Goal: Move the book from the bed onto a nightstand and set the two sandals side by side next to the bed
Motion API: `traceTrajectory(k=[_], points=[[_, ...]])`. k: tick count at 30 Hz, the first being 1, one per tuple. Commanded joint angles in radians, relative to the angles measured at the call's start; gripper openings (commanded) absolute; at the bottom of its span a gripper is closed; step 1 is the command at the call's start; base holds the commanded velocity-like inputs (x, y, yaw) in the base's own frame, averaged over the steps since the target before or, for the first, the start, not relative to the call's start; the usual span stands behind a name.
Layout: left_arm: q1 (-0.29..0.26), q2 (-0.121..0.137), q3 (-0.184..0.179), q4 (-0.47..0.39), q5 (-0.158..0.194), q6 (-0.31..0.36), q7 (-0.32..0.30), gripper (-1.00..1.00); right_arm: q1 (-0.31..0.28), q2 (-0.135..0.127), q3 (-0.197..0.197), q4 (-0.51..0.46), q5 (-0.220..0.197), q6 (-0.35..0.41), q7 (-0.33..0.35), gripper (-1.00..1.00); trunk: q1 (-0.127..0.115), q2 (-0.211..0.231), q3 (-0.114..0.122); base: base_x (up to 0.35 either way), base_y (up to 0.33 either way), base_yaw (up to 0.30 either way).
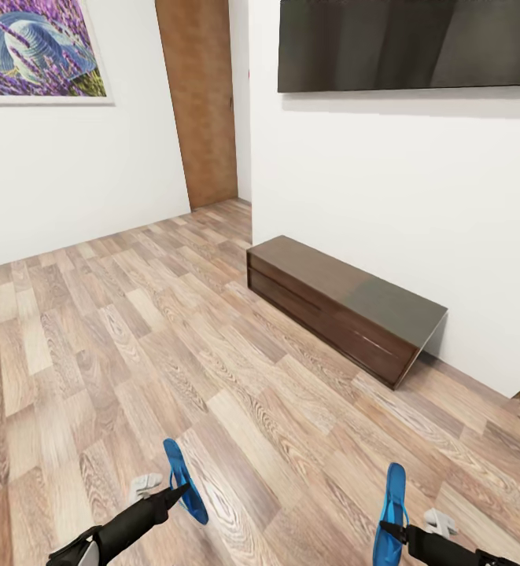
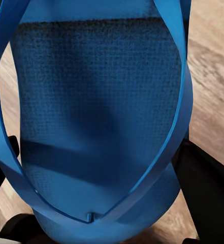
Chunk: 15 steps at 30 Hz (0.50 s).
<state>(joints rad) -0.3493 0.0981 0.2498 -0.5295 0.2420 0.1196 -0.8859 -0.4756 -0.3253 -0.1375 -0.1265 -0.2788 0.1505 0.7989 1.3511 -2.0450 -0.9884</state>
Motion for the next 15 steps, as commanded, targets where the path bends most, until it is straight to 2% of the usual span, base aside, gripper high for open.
traceTrajectory(k=[1, 4, 7, 15], points=[[0.000, -0.009, 0.001, 0.000, 0.006, 0.007, -0.001, -1.00, 0.000, 0.000, -0.008, 0.006, 0.000, 0.004, 0.003, -1.00, -0.004, 0.007, 0.002, 0.000, 0.000, 0.000], [0.000, -0.028, -0.005, 0.000, 0.005, 0.003, 0.015, -1.00, -0.001, 0.000, -0.008, 0.013, 0.000, -0.003, 0.003, -1.00, -0.016, 0.028, 0.012, 0.000, 0.000, 0.000], [0.000, -0.036, -0.020, 0.001, 0.006, 0.002, 0.037, -1.00, -0.001, 0.000, -0.008, 0.017, 0.000, -0.005, 0.003, -1.00, -0.027, 0.049, 0.021, 0.000, 0.000, 0.000], [0.000, -0.031, -0.031, 0.068, 0.007, 0.000, 0.049, -1.00, -0.001, 0.000, -0.008, 0.020, 0.000, -0.005, 0.010, -1.00, -0.058, 0.105, 0.046, 0.000, 0.000, 0.000]])
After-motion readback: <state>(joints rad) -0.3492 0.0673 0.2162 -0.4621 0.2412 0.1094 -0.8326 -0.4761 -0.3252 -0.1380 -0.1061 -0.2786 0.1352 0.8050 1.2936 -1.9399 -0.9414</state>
